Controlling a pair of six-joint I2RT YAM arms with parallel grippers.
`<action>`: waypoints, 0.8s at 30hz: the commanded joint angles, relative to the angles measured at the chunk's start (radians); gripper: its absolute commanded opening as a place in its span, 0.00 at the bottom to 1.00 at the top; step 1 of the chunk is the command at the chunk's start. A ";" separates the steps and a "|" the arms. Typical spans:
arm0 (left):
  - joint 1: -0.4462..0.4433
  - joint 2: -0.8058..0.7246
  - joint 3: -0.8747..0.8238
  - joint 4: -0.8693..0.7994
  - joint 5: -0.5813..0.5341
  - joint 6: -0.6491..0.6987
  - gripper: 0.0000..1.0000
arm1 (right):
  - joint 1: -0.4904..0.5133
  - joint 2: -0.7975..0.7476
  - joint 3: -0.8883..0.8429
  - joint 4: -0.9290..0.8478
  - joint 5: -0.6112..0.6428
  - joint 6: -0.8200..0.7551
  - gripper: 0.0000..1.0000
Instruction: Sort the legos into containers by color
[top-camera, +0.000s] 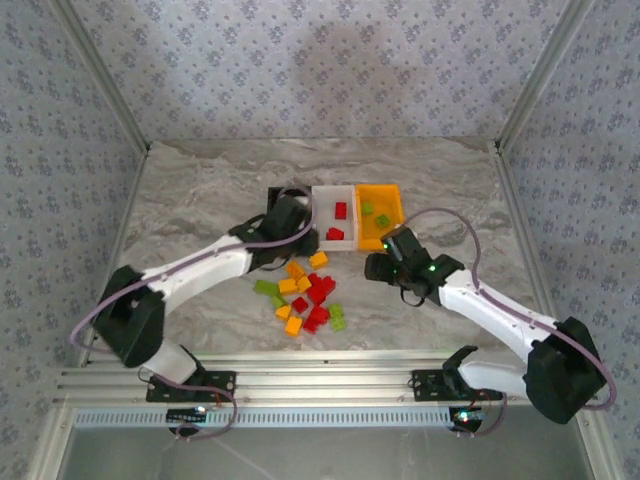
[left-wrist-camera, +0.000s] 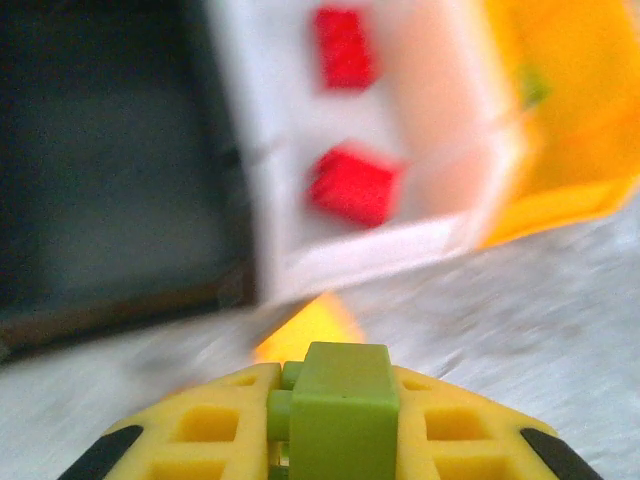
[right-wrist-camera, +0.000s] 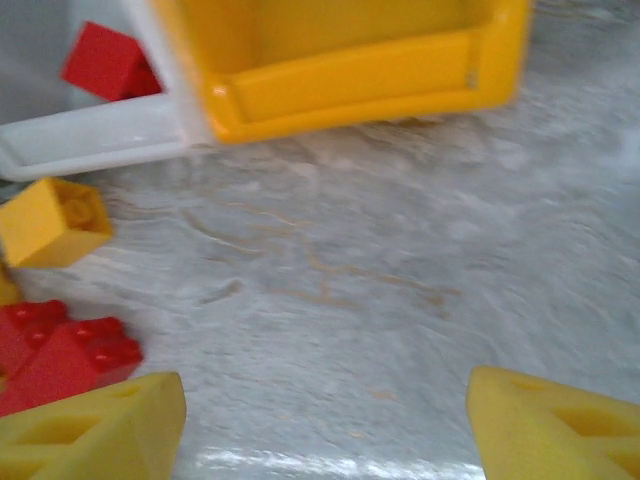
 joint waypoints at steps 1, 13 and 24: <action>-0.046 0.162 0.210 -0.001 0.043 0.042 0.16 | -0.017 -0.065 -0.039 -0.082 0.072 0.066 0.76; -0.074 0.720 0.960 -0.184 0.117 0.078 0.19 | -0.039 -0.164 -0.123 -0.102 0.045 0.071 0.76; -0.074 0.628 0.959 -0.175 0.112 0.068 0.79 | -0.032 -0.155 -0.131 -0.001 -0.077 -0.012 0.79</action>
